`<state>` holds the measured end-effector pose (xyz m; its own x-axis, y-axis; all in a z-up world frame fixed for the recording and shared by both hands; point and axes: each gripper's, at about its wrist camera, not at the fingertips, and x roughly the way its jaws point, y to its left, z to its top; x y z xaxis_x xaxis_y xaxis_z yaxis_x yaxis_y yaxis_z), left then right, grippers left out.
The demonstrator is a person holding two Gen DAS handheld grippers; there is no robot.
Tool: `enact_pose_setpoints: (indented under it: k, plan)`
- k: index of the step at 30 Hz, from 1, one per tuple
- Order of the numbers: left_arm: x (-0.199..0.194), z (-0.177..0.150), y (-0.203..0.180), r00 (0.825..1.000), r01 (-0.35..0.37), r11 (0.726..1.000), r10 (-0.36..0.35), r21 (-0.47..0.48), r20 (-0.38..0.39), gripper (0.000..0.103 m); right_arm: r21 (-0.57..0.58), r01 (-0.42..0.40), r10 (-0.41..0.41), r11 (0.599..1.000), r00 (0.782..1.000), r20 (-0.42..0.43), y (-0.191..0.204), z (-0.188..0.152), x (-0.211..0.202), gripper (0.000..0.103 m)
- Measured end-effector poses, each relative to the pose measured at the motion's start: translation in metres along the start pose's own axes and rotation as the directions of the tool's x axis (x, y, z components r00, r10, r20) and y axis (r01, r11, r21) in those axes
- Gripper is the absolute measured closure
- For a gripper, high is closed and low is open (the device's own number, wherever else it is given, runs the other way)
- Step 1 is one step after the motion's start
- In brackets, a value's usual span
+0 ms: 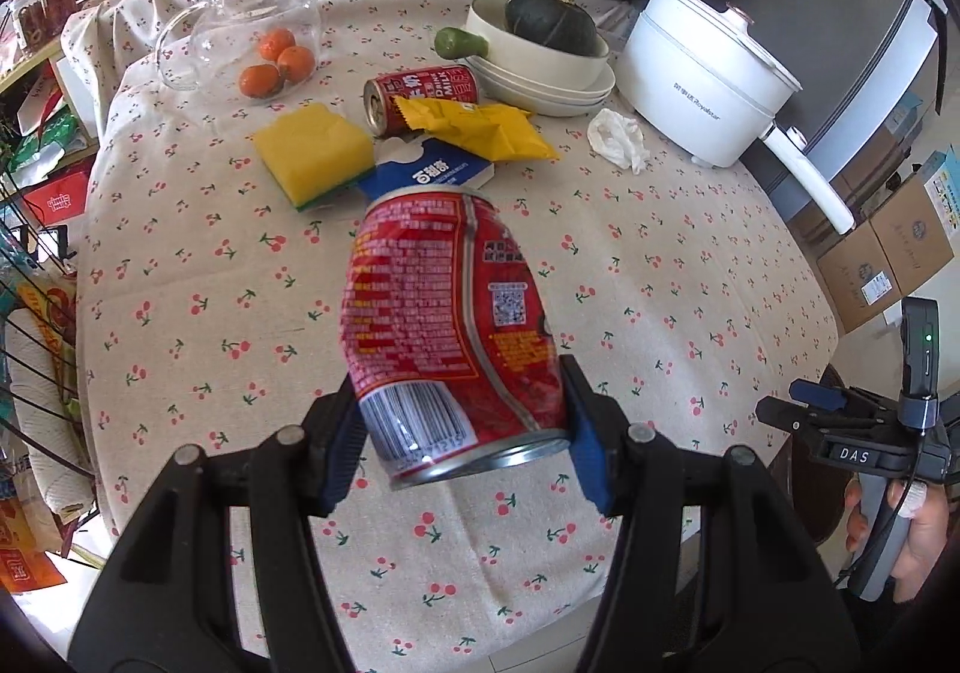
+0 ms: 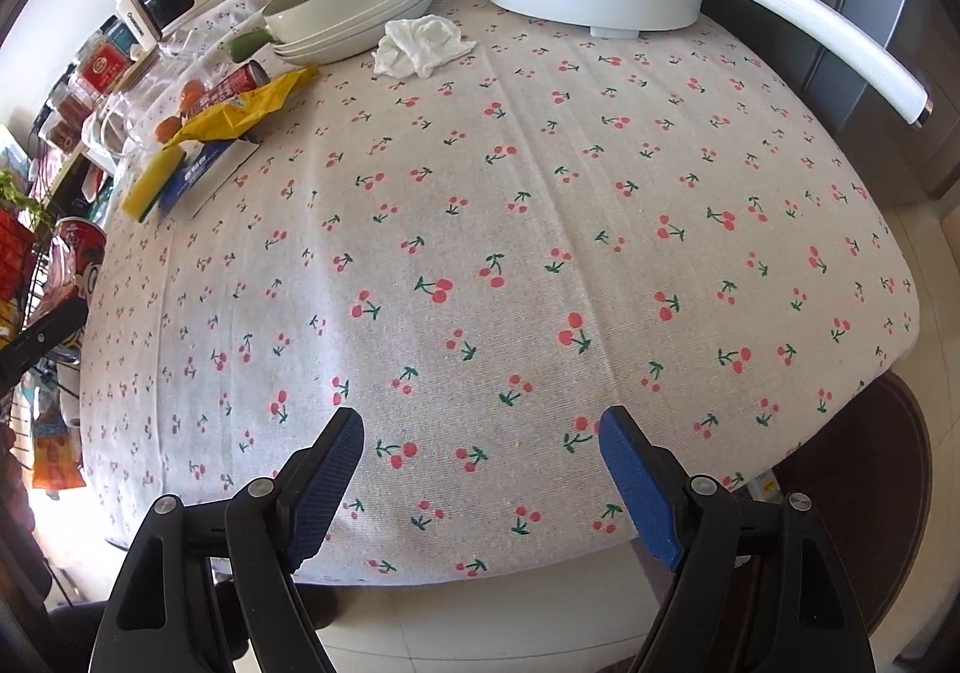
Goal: Collect trash
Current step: 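Grasp the yellow snack bag with the right tool while the left tool holds the can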
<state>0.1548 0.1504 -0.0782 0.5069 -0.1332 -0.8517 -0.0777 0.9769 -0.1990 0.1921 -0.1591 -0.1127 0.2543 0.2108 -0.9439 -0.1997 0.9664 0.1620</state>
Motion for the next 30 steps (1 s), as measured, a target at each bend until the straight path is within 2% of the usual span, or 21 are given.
enact_pose_setpoints:
  k: [10,14,18,21,25,30]
  plan:
    - [-0.009,-0.005,0.051,0.999,-0.039,0.993,0.040,-0.112,0.007,0.043,-0.040,-0.029,0.030,0.999,0.999,0.029,0.033,0.009,-0.006,0.020]
    - [-0.006,0.004,0.066,0.999,-0.044,0.990,0.048,-0.137,0.026,0.043,-0.074,0.002,0.003,0.997,0.998,0.061,0.052,0.035,-0.005,0.020]
    - [0.004,0.011,0.084,0.997,-0.058,0.982,0.065,-0.178,0.036,0.043,-0.082,-0.004,0.011,0.997,0.997,0.078,0.077,0.070,0.007,0.020]
    - [0.011,0.012,0.098,0.998,-0.046,0.973,0.054,-0.226,0.027,0.043,-0.068,-0.038,0.045,0.997,0.994,0.097,0.098,0.096,0.020,0.020]
    - [0.016,0.014,0.105,1.000,-0.016,0.965,0.022,-0.263,0.020,0.043,-0.012,-0.134,0.134,0.991,0.987,0.091,0.125,0.128,0.036,0.020]
    - [0.017,0.015,0.112,1.000,0.003,0.952,0.004,-0.305,0.023,0.043,0.136,-0.217,0.196,0.967,0.969,0.154,0.138,0.160,0.058,0.020]
